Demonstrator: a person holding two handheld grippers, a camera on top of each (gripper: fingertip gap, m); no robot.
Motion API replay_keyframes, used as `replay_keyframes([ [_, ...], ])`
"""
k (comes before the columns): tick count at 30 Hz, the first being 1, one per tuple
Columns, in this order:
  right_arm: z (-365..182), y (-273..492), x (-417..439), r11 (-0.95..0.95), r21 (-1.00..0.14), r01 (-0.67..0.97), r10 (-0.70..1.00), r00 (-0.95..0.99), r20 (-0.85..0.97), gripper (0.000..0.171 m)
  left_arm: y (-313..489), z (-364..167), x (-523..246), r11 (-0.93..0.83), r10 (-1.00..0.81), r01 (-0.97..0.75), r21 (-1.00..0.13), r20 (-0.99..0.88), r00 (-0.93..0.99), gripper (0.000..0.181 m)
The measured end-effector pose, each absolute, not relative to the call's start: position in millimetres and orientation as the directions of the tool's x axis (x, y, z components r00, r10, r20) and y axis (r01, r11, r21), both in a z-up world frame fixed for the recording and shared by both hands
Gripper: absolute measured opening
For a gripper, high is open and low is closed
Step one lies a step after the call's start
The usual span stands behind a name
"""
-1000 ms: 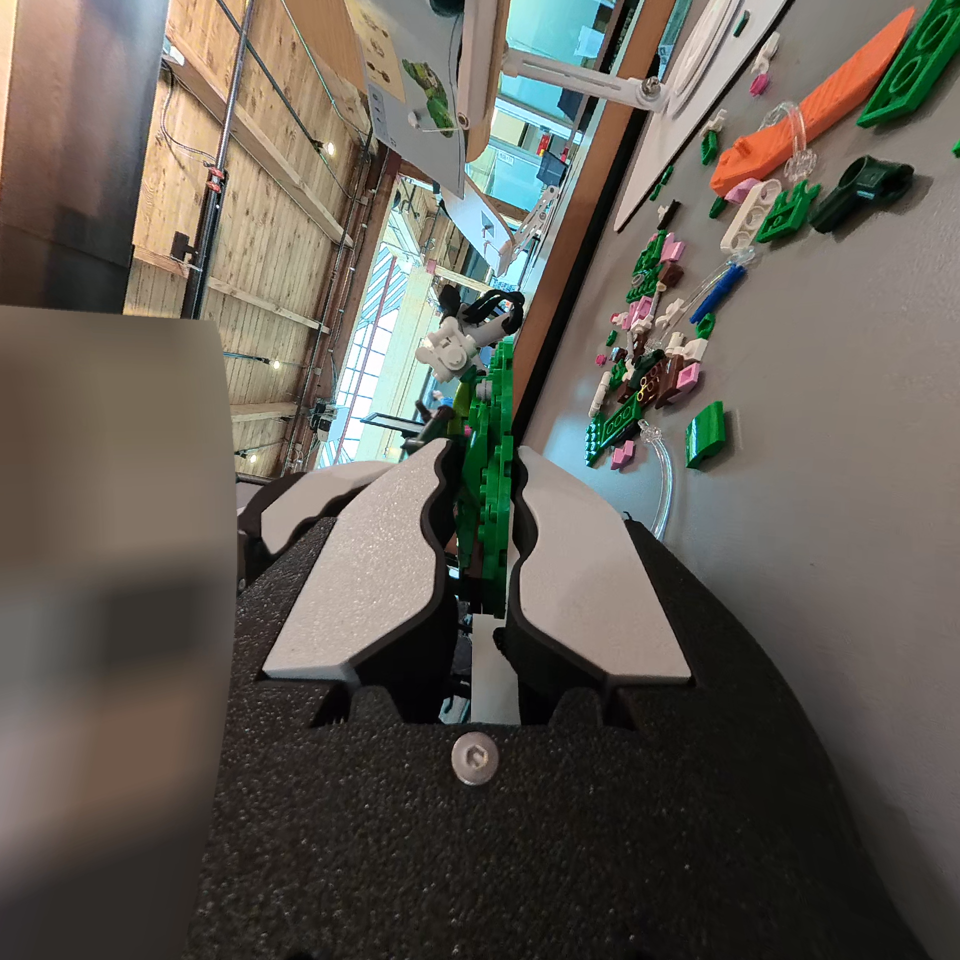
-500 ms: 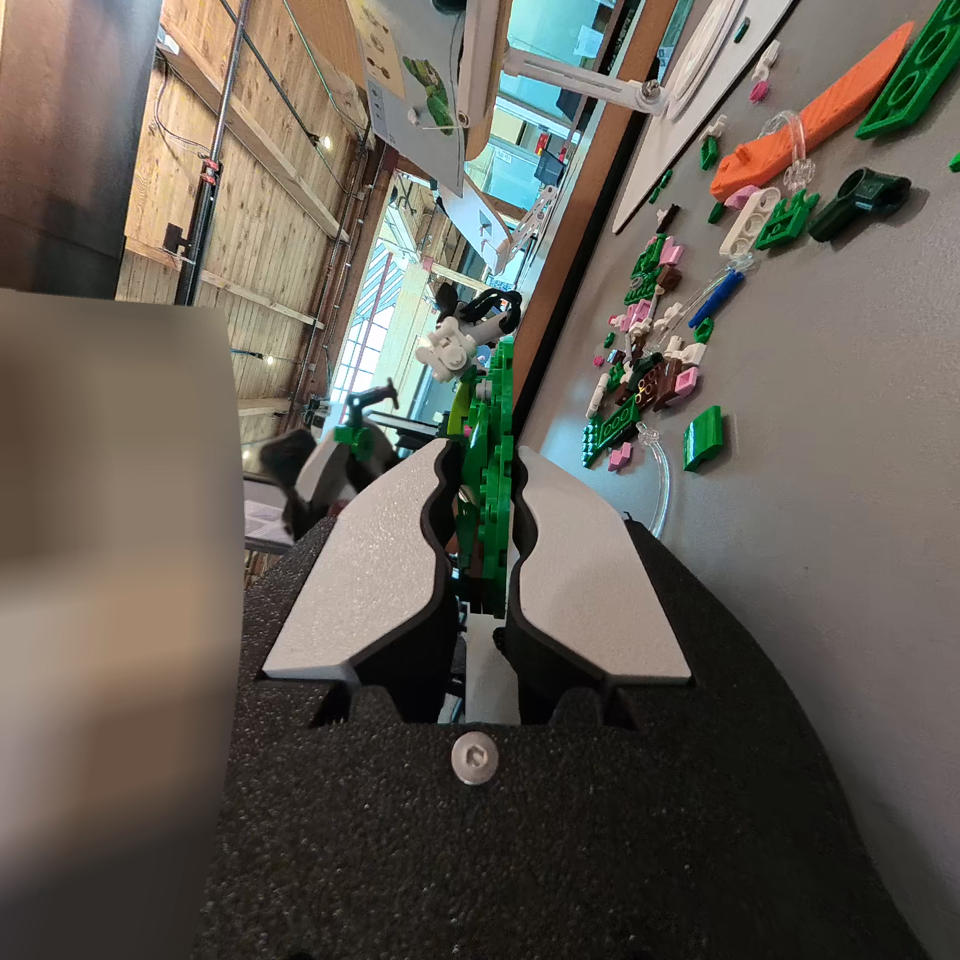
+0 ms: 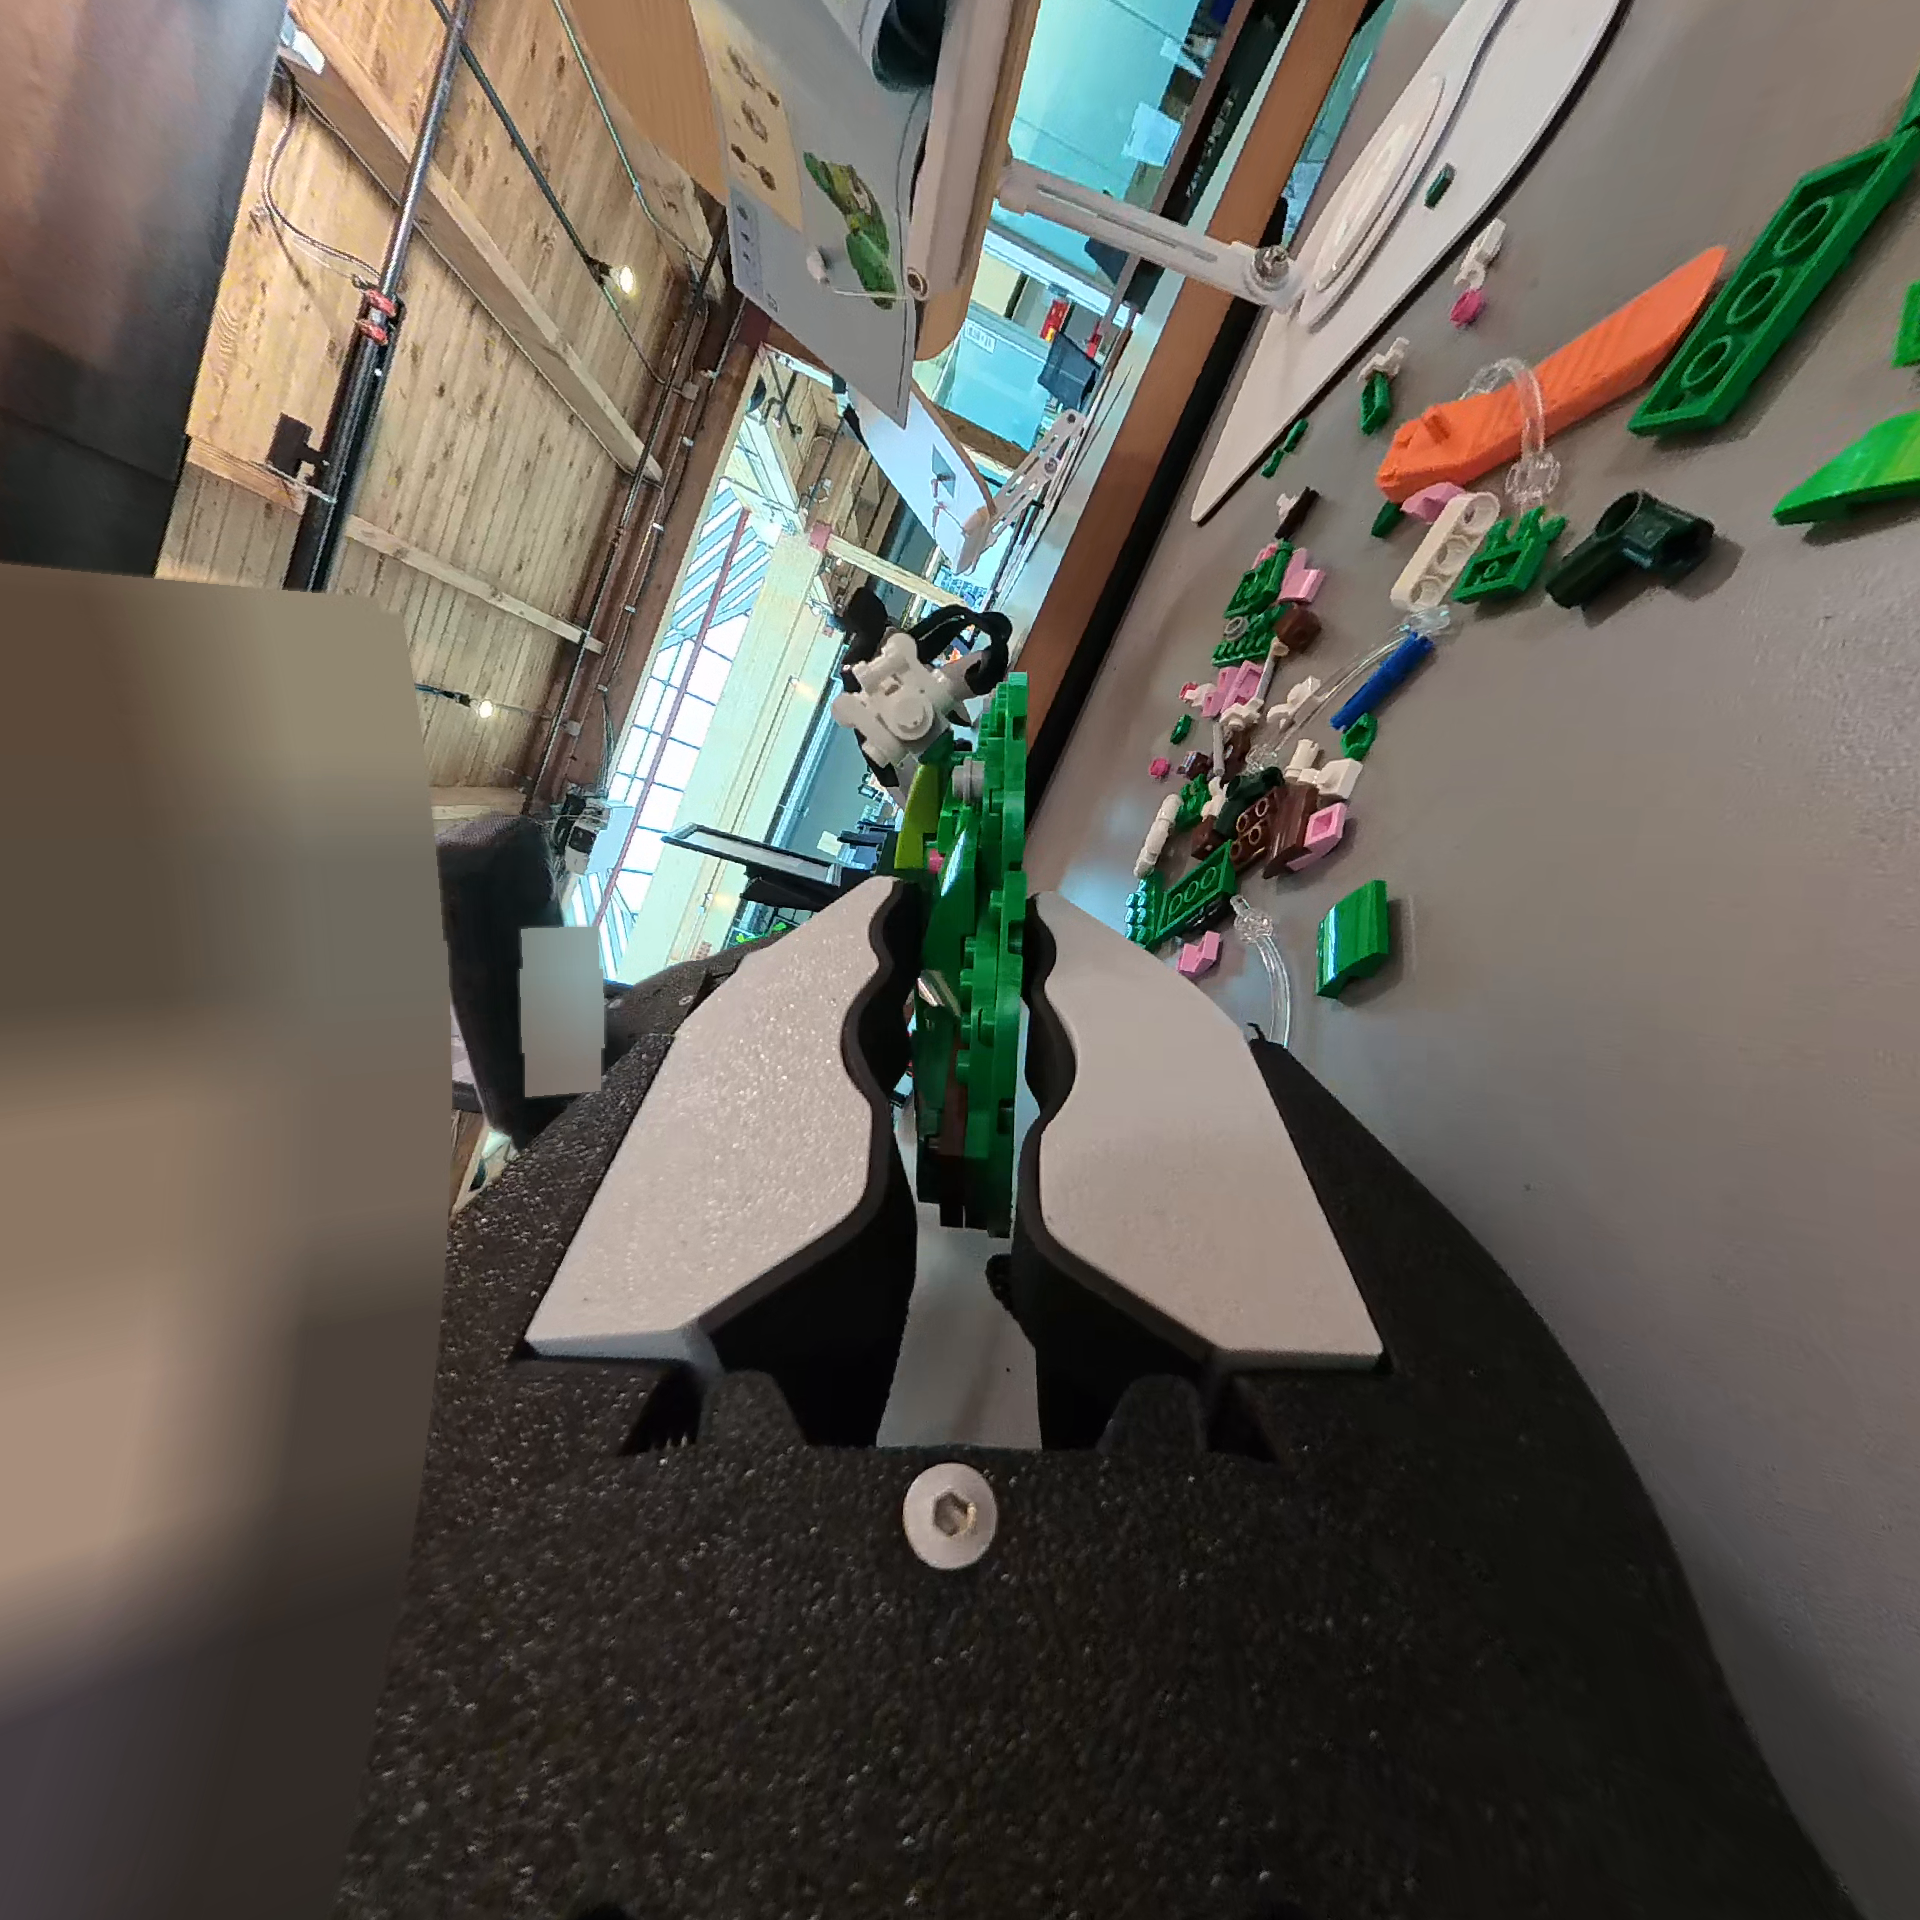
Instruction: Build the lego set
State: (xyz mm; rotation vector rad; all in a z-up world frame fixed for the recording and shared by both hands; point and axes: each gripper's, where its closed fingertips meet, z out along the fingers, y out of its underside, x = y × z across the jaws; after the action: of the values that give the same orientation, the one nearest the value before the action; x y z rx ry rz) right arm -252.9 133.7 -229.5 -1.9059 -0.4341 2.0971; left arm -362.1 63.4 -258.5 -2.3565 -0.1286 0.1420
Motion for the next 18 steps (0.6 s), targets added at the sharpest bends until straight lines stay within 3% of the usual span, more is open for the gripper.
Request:
replay_keyframes([
  [13, -229, 131, -254, -0.917, -0.399, 0.013, 0.395, -0.104, -0.913, 0.018, 65, -262, -355, -0.731, 0.097, 0.006, -0.682, -0.095, 0.991, 0.002],
  [18, -229, 130, -254, -0.916, -0.400, 0.018, 0.397, -0.106, -0.912, 0.018, 66, -267, -335, -0.705, 0.012, 0.122, -0.698, 0.161, 0.987, 0.002],
])
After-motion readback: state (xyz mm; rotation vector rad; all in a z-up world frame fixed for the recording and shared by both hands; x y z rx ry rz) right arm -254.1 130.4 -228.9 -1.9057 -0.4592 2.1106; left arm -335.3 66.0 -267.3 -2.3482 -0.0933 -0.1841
